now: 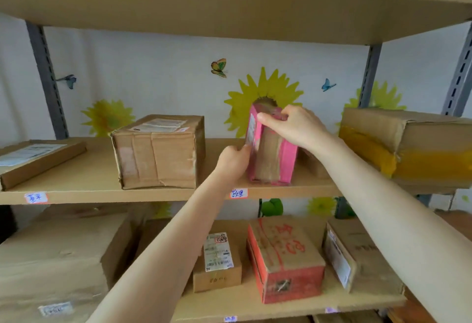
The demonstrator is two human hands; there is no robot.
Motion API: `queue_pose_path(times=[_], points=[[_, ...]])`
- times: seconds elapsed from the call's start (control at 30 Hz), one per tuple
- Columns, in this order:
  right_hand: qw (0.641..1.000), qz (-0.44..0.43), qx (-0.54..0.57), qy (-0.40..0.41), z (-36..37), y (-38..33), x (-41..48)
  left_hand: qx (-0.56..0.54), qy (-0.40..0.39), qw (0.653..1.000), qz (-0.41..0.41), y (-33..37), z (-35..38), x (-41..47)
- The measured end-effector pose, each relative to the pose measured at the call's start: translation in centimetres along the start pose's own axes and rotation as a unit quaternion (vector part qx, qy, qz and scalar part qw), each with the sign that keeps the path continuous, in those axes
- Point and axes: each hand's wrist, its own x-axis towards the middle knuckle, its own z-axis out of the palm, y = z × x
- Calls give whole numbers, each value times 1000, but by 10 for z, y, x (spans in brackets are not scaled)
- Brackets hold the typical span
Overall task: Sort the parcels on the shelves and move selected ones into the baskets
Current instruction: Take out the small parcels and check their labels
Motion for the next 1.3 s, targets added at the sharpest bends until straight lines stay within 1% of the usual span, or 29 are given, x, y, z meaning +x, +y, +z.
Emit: queue_pose_path(times=[0.1,0.23,0.3,0.37,0.43,0.5,0.53,0.6,0.67,0.7,0.77,0.9,1.07,1.13,1.2,1.3], points=[[995,-13,93,16,-2,13,2,-53,5,997,-47,-1,16,3],[983,-59,169,37,3,32,-5,-147,31,987,-55,1,32,-6],[967,-62,240,57,2,42,-10,-196,41,978,-52,2,35,-11],[939,-56,333,71,2,53,-19,-255,46,965,-45,6,35,-15],[897,-34,435,76,7,62,-30,-303,68,950,-25,12,33,-18],[848,4,524,76,13,70,-40,-286,121,951,9,14,30,-21],[834,31,546,75,14,73,-42,-267,148,952,21,14,27,-23],[822,97,559,47,17,77,-42,-241,177,954,37,11,21,-30],[823,127,553,5,21,76,-41,-224,175,957,52,7,17,-37],[826,125,549,-8,24,75,-40,-218,170,959,65,5,16,-40],[826,115,552,-7,29,71,-41,-217,162,959,81,2,14,-45],[825,109,554,-9,34,63,-43,-232,165,954,92,0,6,-46],[800,104,590,-24,30,53,-63,-270,170,943,90,1,1,-53],[803,100,588,-12,25,52,-78,-267,178,942,96,0,1,-57],[814,109,571,22,18,55,-97,-257,180,942,116,-2,6,-63],[826,127,546,65,7,70,-133,-256,158,943,139,-8,26,-78]])
